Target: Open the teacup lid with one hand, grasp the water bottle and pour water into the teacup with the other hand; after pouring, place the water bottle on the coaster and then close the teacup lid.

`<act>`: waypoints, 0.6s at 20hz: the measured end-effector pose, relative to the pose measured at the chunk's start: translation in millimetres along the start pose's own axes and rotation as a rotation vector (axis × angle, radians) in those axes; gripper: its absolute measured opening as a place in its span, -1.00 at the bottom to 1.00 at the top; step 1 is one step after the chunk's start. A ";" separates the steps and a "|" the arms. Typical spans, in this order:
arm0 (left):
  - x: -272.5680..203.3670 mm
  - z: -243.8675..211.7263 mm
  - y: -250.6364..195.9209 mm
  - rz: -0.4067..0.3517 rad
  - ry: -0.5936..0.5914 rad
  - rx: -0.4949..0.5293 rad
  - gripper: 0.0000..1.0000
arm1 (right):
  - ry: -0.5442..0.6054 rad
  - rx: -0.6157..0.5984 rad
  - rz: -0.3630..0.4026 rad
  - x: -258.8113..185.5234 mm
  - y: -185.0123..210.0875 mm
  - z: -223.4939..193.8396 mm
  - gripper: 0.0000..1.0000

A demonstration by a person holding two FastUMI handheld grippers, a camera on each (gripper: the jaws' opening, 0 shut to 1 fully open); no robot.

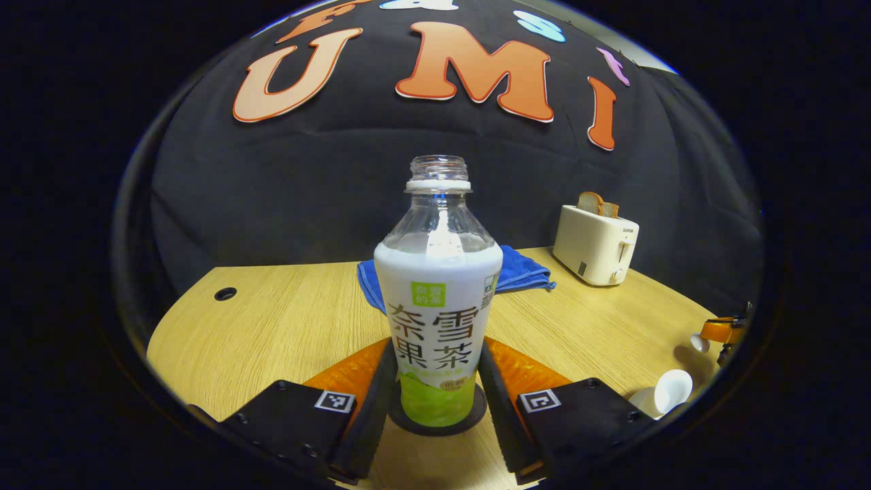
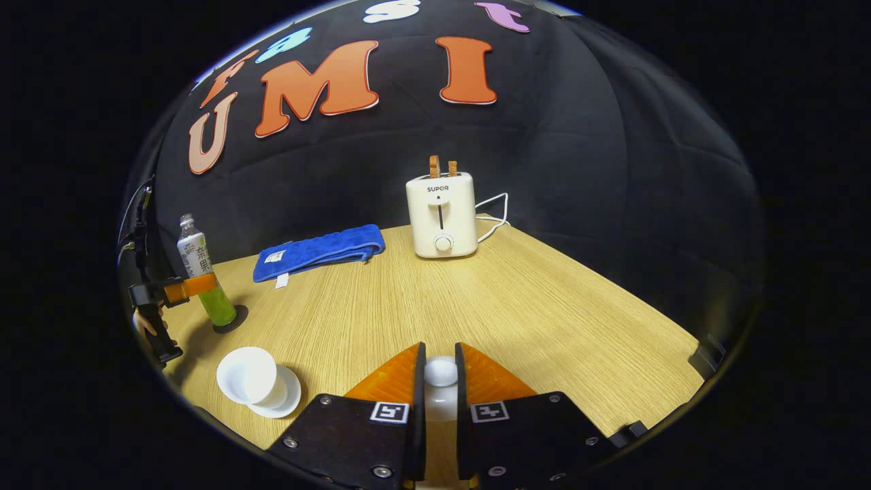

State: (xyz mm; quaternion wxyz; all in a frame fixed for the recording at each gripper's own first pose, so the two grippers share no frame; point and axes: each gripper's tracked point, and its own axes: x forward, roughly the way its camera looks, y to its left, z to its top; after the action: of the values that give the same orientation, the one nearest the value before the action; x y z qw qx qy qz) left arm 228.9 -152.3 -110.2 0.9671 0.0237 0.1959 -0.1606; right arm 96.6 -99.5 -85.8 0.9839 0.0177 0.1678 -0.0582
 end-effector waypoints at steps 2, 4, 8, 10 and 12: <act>-1.7 -2.0 -1.9 0.003 0.001 0.012 0.43 | 0.000 0.004 0.000 -0.3 -0.3 0.5 -0.63; -4.0 -2.4 -2.9 0.006 0.001 0.030 0.51 | -0.008 0.007 -0.001 -1.8 -0.1 3.0 -0.63; -10.9 -7.8 -3.3 0.015 0.007 0.021 0.58 | -0.031 0.009 0.005 -7.8 1.6 9.7 -0.64; -18.7 -12.1 -2.3 0.027 0.009 0.016 0.71 | -0.047 0.007 0.016 -12.0 5.3 14.0 -0.63; -34.6 -12.5 1.6 0.057 -0.013 0.011 0.85 | -0.064 0.000 0.028 -16.2 12.2 18.6 -0.63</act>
State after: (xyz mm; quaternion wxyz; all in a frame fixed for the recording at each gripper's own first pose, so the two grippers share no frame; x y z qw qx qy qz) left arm 194.6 -139.0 -108.4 0.9724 0.0334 0.1878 -0.1340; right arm 89.0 -86.6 -62.7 0.9896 0.0181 0.1358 -0.0451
